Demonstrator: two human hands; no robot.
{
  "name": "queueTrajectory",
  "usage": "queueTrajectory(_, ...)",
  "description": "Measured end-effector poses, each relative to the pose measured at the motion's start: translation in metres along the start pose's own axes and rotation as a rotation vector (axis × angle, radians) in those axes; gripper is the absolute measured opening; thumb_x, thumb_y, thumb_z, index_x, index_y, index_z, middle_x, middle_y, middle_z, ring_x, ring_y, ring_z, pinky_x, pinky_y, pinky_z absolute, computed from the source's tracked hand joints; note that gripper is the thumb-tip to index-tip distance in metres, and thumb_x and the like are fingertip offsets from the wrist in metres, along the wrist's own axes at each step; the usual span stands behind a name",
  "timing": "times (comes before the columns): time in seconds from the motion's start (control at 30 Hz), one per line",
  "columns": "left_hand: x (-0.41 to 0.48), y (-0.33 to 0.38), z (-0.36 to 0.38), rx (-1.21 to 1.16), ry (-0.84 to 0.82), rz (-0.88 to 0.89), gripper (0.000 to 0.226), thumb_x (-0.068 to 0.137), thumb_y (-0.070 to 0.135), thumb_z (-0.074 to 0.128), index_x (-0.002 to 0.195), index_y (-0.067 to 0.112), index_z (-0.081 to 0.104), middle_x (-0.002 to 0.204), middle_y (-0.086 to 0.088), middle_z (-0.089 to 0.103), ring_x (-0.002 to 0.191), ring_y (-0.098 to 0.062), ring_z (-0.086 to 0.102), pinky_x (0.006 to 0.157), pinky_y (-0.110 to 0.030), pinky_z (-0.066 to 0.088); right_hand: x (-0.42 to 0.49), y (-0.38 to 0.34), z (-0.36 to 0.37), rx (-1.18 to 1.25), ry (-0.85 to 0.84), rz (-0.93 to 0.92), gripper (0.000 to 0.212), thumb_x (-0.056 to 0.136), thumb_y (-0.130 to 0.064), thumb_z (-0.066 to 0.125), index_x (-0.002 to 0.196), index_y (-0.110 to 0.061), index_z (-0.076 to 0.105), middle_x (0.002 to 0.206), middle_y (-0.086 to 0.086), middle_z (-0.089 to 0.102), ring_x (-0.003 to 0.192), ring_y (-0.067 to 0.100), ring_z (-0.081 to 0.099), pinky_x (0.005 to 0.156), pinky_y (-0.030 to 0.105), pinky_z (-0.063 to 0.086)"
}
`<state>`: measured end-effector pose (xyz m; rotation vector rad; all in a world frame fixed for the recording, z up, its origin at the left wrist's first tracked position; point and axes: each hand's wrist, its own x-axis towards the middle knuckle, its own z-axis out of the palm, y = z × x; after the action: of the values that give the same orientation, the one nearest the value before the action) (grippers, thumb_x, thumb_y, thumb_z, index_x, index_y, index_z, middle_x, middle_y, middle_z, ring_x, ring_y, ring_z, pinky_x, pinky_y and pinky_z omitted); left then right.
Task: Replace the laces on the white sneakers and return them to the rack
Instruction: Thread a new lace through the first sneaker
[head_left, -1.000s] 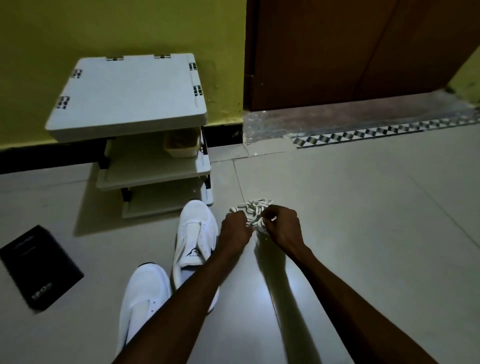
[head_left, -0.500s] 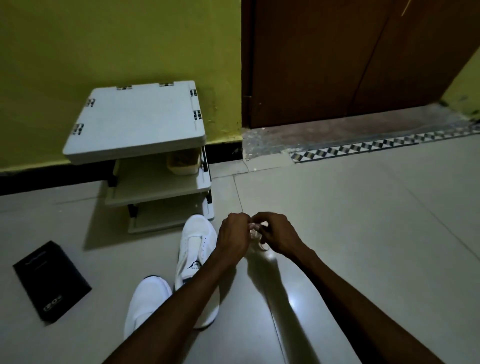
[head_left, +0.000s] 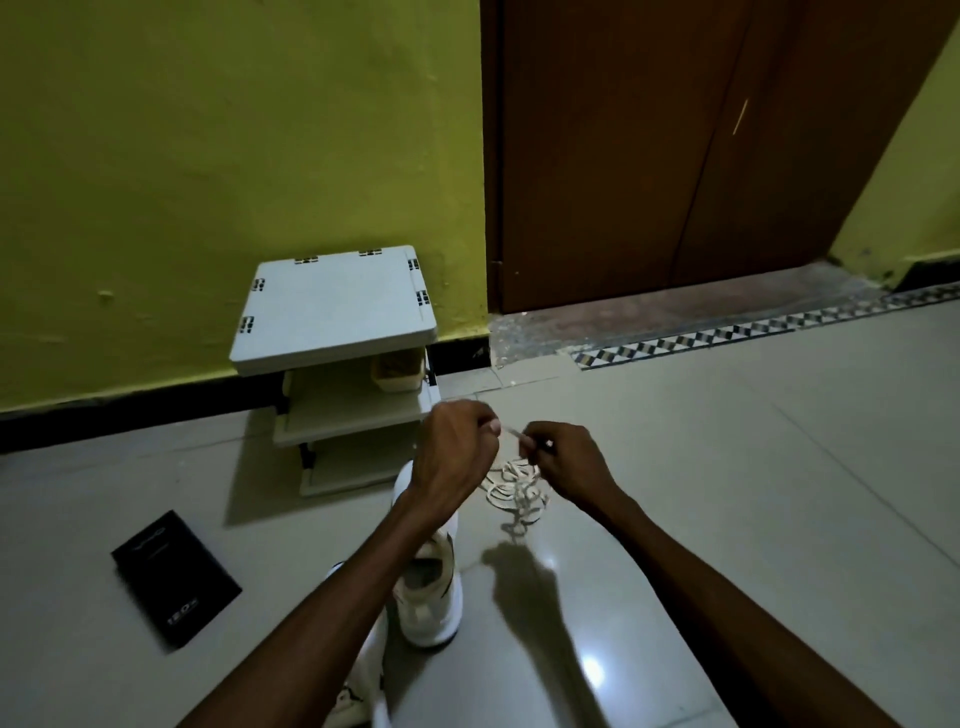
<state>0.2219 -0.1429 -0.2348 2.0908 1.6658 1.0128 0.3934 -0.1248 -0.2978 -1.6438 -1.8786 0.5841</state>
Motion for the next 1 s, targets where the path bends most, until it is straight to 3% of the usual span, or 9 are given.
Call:
queueTrajectory(0.17, 0.001, 0.034, -0.059, -0.39, 0.25, -0.078, 0.013, 0.091, 0.012, 0.065, 0.085, 0.015, 0.076, 0.067, 0.002, 0.07, 0.054, -0.004, 0.062, 0.055, -0.022, 0.054, -0.018, 0.033, -0.013, -0.02, 0.066, 0.137, 0.025, 0.091, -0.025, 0.058, 0.067, -0.03, 0.058, 0.063, -0.005, 0.065, 0.059, 0.011, 0.061, 0.058, 0.032, 0.049)
queueTrajectory(0.27, 0.001, 0.043, -0.08, -0.643, 0.369, -0.118, 0.015, 0.095, 0.014, 0.061, 0.09, 0.008, 0.074, 0.071, -0.004, 0.069, 0.059, -0.01, 0.06, 0.054, -0.024, 0.051, -0.03, 0.057, -0.019, -0.068, 0.06, 0.242, 0.026, 0.09, -0.022, 0.057, 0.065, -0.029, 0.058, 0.063, -0.006, 0.064, 0.062, 0.012, 0.062, 0.06, 0.029, 0.048)
queueTrajectory(0.33, -0.001, 0.044, -0.084, -0.716, 0.357, -0.145, 0.017, 0.096, 0.015, 0.06, 0.09, 0.006, 0.074, 0.071, -0.005, 0.068, 0.059, -0.011, 0.058, 0.054, -0.024, 0.049, -0.037, 0.063, -0.025, -0.089, 0.038, 0.306, 0.027, 0.09, -0.021, 0.057, 0.064, -0.028, 0.06, 0.064, -0.003, 0.065, 0.064, 0.017, 0.064, 0.065, 0.033, 0.053)
queueTrajectory(0.47, -0.012, 0.036, -0.067, -0.27, -0.005, -0.076, 0.013, 0.095, 0.016, 0.062, 0.096, 0.016, 0.074, 0.077, -0.001, 0.072, 0.059, -0.004, 0.061, 0.061, -0.023, 0.053, -0.038, 0.039, -0.038, -0.075, 0.046, 0.247, 0.025, 0.09, -0.02, 0.06, 0.067, -0.028, 0.064, 0.063, -0.004, 0.066, 0.066, 0.02, 0.066, 0.067, 0.034, 0.054)
queueTrajectory(0.57, -0.026, 0.027, -0.045, 0.008, -0.103, -0.031, 0.028, 0.092, 0.018, 0.066, 0.119, 0.023, 0.067, 0.085, 0.0, 0.073, 0.071, -0.008, 0.064, 0.072, -0.022, 0.051, -0.034, 0.0, -0.045, -0.031, -0.008, 0.097, 0.024, 0.088, -0.026, 0.061, 0.065, -0.031, 0.064, 0.06, -0.006, 0.064, 0.062, 0.016, 0.066, 0.062, 0.035, 0.055)
queueTrajectory(0.67, -0.034, 0.024, -0.03, -0.001, -0.163, -0.04, 0.041, 0.09, 0.018, 0.064, 0.129, 0.03, 0.058, 0.079, 0.001, 0.07, 0.078, -0.013, 0.065, 0.078, -0.026, 0.053, -0.036, -0.037, -0.047, -0.104, -0.158, -0.048, 0.023, 0.088, -0.025, 0.059, 0.067, -0.032, 0.061, 0.068, -0.004, 0.067, 0.062, 0.015, 0.064, 0.06, 0.033, 0.052)
queueTrajectory(0.77, -0.037, 0.018, -0.027, 0.039, -0.182, -0.025, 0.04, 0.091, 0.017, 0.061, 0.128, 0.032, 0.056, 0.08, -0.001, 0.071, 0.08, -0.016, 0.066, 0.08, -0.03, 0.054, -0.042, -0.06, -0.048, -0.237, -0.211, -0.114, 0.022, 0.087, -0.014, 0.057, 0.073, -0.029, 0.063, 0.073, -0.009, 0.068, 0.068, 0.014, 0.062, 0.055, 0.024, 0.04)
queueTrajectory(0.9, -0.044, 0.014, -0.034, 0.028, -0.214, -0.055, 0.019, 0.092, 0.022, 0.061, 0.109, 0.025, 0.069, 0.07, 0.006, 0.065, 0.068, -0.008, 0.063, 0.067, -0.022, 0.049, -0.046, -0.072, -0.044, -0.227, -0.179, -0.12, 0.025, 0.081, -0.007, 0.055, 0.075, -0.029, 0.065, 0.071, -0.012, 0.064, 0.067, 0.012, 0.059, 0.052, 0.022, 0.034)
queueTrajectory(1.0, -0.05, 0.009, -0.036, 0.036, -0.195, -0.061, 0.013, 0.092, 0.029, 0.064, 0.098, 0.021, 0.072, 0.073, 0.003, 0.071, 0.07, -0.009, 0.067, 0.07, -0.03, 0.056, -0.047, -0.078, -0.041, -0.235, -0.166, -0.141, 0.025, 0.081, -0.006, 0.055, 0.077, -0.027, 0.067, 0.073, -0.011, 0.063, 0.066, 0.012, 0.057, 0.051, 0.023, 0.034)
